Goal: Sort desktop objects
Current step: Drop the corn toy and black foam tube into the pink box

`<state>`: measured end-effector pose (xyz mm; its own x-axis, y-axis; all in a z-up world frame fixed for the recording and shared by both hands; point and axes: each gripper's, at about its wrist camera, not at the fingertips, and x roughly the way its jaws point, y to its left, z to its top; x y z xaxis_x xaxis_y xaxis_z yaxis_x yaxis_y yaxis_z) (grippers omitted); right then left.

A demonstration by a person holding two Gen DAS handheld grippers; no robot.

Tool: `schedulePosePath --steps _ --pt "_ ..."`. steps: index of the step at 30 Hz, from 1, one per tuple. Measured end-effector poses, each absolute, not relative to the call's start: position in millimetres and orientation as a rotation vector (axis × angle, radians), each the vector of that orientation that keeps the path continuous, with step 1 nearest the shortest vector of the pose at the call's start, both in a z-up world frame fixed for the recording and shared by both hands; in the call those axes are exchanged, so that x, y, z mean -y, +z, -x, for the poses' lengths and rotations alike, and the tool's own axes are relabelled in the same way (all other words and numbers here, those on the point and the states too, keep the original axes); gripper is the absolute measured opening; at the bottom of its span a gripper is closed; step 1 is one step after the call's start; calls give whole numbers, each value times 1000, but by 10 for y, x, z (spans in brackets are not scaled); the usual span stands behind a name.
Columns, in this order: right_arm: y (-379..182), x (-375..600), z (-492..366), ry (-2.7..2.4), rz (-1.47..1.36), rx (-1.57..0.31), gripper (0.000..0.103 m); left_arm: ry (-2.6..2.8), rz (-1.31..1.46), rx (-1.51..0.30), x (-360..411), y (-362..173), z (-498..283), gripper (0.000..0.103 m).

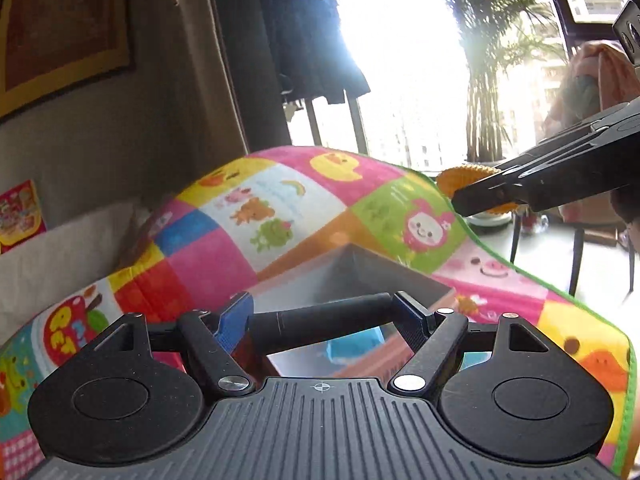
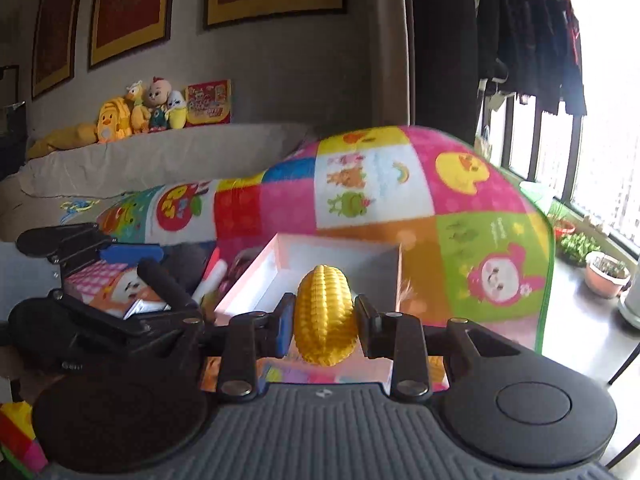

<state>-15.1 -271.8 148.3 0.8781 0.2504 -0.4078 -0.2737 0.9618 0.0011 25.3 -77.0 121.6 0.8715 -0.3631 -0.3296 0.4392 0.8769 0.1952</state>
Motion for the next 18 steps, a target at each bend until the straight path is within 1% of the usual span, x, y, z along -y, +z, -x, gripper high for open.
schedulePosePath --steps 2,3,4,5,6,7,8,12,15,18 --pt "1640 2688 -185 249 63 -405 31 -423 -173 -290 827 1263 -612 82" --pt "1699 2646 -371 244 63 -408 31 -411 -131 -296 856 1260 -787 96" --pt "1744 2593 -563 243 65 -408 31 -388 -102 -319 872 1243 -954 101" --pt "1780 2518 -790 245 70 -401 33 -369 -79 -347 857 1224 -1072 101" --pt "1787 2455 -934 233 80 -391 39 -351 -56 -379 811 1202 -1145 101" --pt "1769 2352 -1103 196 114 -383 51 -333 -31 -404 716 1169 -1168 101" --pt "1736 2276 -1189 171 144 -380 55 -319 -20 -411 615 1129 -1137 101" --pt "1551 2228 -1226 237 119 -415 57 -232 -115 -412 251 882 -803 102" --pt "1384 2277 -1213 243 72 -461 57 -226 -235 -484 83 697 -606 103" --pt "1331 2344 -1316 222 -10 -541 57 -173 -277 -507 -108 716 -437 103"
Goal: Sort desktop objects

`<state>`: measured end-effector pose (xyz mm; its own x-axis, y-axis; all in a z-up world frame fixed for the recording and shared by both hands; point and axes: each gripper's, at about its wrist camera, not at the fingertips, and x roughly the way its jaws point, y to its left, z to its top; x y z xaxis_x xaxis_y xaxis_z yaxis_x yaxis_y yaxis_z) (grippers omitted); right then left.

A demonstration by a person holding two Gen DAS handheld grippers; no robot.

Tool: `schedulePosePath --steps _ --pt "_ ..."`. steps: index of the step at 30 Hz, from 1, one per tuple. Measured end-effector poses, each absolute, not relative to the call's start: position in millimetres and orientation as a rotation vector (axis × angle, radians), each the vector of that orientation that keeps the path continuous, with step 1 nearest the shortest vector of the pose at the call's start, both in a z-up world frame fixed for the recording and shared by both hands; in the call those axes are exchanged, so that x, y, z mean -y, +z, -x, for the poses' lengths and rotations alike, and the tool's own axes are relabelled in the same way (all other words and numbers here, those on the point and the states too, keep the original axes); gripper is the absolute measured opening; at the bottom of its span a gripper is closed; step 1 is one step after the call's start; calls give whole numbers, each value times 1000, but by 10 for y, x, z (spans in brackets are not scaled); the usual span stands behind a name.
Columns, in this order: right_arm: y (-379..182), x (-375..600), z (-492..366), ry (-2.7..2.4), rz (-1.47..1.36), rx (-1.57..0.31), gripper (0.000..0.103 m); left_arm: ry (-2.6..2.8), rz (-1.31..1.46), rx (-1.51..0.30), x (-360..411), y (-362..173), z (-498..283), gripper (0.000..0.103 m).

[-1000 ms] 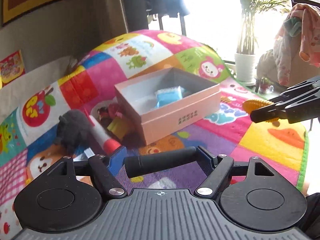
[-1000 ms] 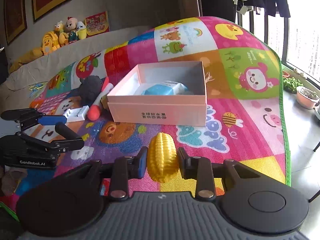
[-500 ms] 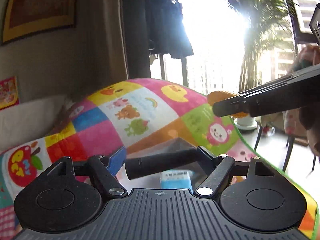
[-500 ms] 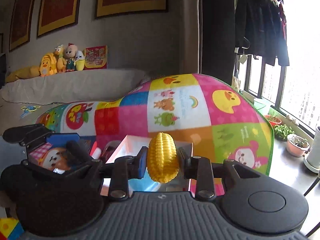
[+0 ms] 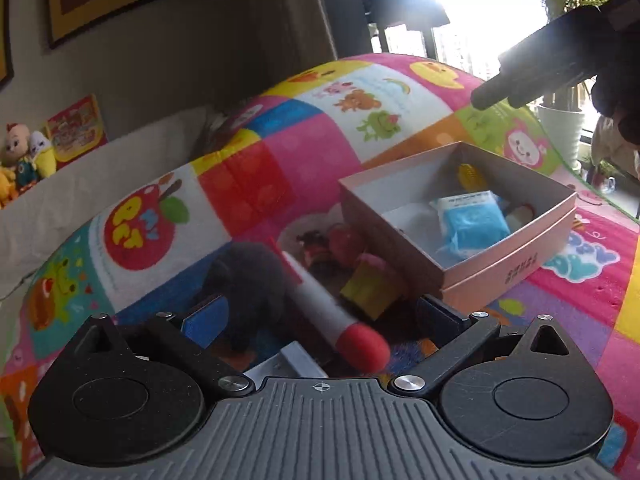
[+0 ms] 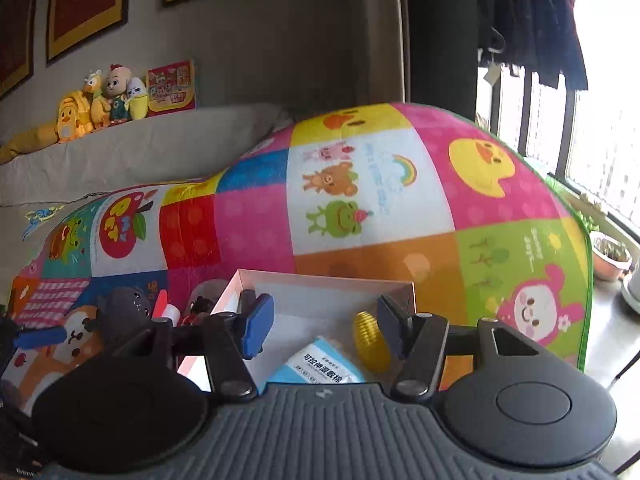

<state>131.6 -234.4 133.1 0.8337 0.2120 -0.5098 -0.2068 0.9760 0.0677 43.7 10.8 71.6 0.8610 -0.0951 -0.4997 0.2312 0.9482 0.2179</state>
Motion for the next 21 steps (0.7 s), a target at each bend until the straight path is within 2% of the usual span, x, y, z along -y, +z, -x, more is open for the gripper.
schedulePosePath --steps 4,9,13,16,17,21 --pt "1586 2452 -1334 201 -187 -543 59 -156 -126 -511 -385 972 -166 103" --pt "2168 2484 -1067 226 -385 -445 73 -75 -157 -424 -587 1340 231 103" --pt "2494 2413 -807 135 -315 -235 75 97 -216 -321 -885 1571 482 103" --pt "2637 2470 -711 24 -302 -61 85 247 -267 -255 -1110 1724 537 103" --pt "2667 2519 -720 -1 -328 -39 85 278 -274 -241 -1185 1785 551 103" --pt "2688 2697 -932 -16 -390 -135 85 358 -279 -189 -1444 2039 690 103"
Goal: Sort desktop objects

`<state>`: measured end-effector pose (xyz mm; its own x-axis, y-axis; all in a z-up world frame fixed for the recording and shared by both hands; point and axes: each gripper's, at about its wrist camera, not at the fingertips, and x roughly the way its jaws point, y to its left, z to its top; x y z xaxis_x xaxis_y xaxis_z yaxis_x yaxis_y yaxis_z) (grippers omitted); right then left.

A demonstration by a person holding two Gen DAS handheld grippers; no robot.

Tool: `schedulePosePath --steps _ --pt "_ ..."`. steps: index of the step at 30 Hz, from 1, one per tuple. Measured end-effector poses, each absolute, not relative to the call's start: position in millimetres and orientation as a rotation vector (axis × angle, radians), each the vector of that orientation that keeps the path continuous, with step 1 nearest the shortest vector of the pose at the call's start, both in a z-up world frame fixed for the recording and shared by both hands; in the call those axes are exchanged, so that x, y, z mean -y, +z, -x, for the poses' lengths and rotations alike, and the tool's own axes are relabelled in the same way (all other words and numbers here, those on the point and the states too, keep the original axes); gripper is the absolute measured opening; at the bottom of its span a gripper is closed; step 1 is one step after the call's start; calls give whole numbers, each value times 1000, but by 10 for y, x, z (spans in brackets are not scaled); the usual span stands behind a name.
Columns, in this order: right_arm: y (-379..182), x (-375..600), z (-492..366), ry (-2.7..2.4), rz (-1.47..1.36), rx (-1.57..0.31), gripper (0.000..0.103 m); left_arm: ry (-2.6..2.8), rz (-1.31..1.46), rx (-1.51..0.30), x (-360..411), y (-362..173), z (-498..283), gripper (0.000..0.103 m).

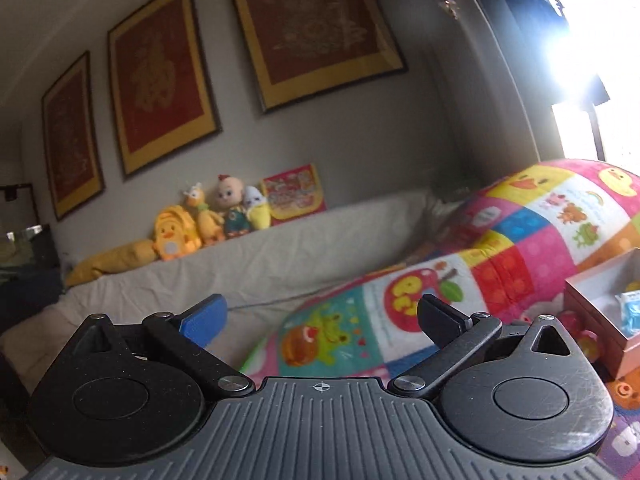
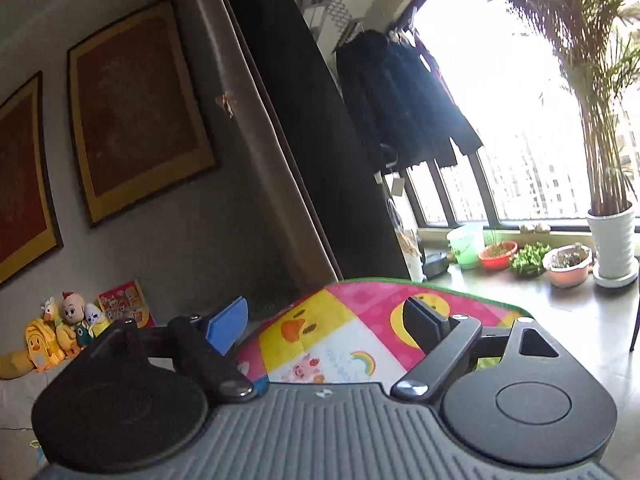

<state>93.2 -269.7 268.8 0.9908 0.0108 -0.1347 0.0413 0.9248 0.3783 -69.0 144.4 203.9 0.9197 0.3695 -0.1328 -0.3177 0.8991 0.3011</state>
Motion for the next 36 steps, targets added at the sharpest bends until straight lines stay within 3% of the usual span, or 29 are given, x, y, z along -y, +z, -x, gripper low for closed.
schedulePosePath --steps 7,12,20,26,33,34,36 --pt "2276 2427 -1031 65 -186 -354 87 493 -318 -121 -1700 2400 1145 103" --pt "2221 2209 -893 216 -208 -470 87 550 -328 -69 -1729 2633 1522 103" --pt "2870 2405 -604 336 -480 -351 89 502 -236 4 -1689 2802 1721 103" --pt "3129 2865 -561 220 -650 -196 97 292 -172 -132 -1382 2209 1115 103" --pt "2339 2167 -592 198 -142 -258 97 63 -49 -412 -865 1071 248 103" --pt "2147 2008 -598 225 -53 -274 96 42 -45 -448 -797 934 156 103" --pt "1757 1705 -593 295 108 -322 74 12 -70 -512 -679 652 20 103"
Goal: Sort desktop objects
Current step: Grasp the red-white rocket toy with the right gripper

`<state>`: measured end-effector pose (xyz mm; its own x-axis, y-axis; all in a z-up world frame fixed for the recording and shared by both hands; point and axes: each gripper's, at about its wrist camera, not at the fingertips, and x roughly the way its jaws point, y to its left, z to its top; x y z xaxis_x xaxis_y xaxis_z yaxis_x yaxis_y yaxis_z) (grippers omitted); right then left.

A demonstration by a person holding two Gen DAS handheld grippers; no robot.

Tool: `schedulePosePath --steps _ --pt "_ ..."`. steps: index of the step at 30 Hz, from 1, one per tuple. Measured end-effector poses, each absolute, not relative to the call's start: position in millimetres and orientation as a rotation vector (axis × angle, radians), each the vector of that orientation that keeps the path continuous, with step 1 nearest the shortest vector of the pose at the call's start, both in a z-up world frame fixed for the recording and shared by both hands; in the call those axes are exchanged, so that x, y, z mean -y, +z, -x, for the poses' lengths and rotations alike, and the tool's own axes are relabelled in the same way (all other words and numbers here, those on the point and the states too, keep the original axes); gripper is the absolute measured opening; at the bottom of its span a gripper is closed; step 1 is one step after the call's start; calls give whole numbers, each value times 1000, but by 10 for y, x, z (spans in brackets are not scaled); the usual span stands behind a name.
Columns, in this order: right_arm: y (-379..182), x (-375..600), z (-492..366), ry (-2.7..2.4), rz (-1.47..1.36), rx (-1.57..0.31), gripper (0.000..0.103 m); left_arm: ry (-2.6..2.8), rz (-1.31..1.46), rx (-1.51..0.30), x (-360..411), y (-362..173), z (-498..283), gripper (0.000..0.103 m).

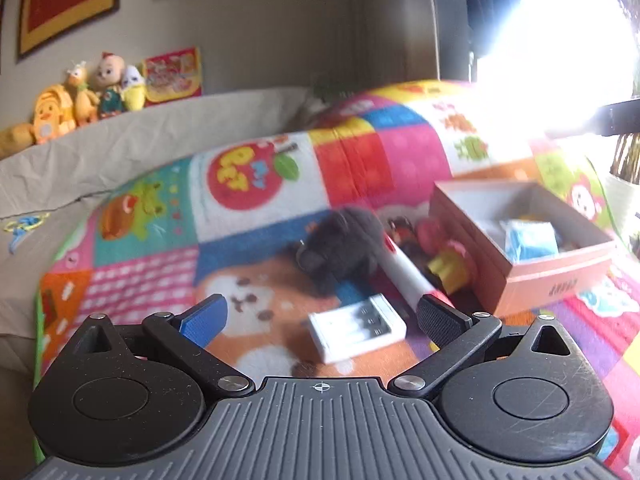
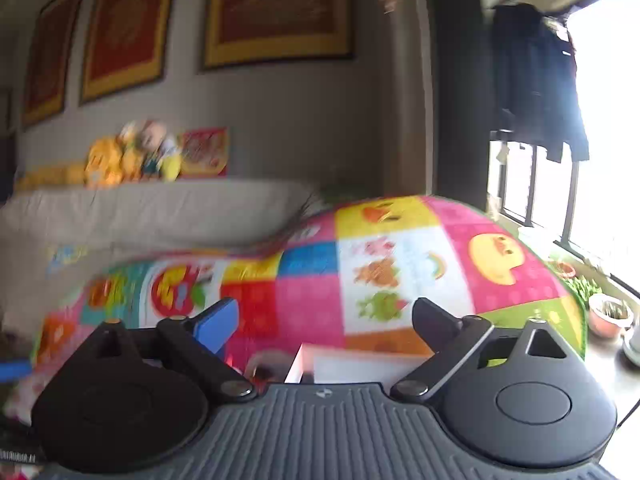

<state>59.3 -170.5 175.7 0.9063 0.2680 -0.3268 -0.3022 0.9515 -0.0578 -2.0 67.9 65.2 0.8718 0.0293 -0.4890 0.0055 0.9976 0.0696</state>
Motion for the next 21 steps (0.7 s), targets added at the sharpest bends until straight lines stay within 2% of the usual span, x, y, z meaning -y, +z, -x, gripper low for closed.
schedulePosePath --steps 1,2,5,10,15,16,21 --pt "1540 1529 -580 349 190 -365 46 6 -89 -530 -633 561 -19 103" --pt "1353 1378 -590 404 241 -424 35 5 -107 -546 -611 474 -58 103" --pt "879 1066 -616 523 267 -577 35 37 -137 -569 -625 341 -91 103" --pt "418 649 -690 544 319 -620 35 146 -128 -616 -907 279 -95 103" --pt "214 395 -829 489 419 -609 34 188 -79 -638 -1105 290 -83 103" --pt "213 382 -831 498 424 -622 31 180 -70 -639 -1112 298 -77 103" --pt "282 582 -485 586 417 -641 30 98 -60 -634 -985 340 -53 103"
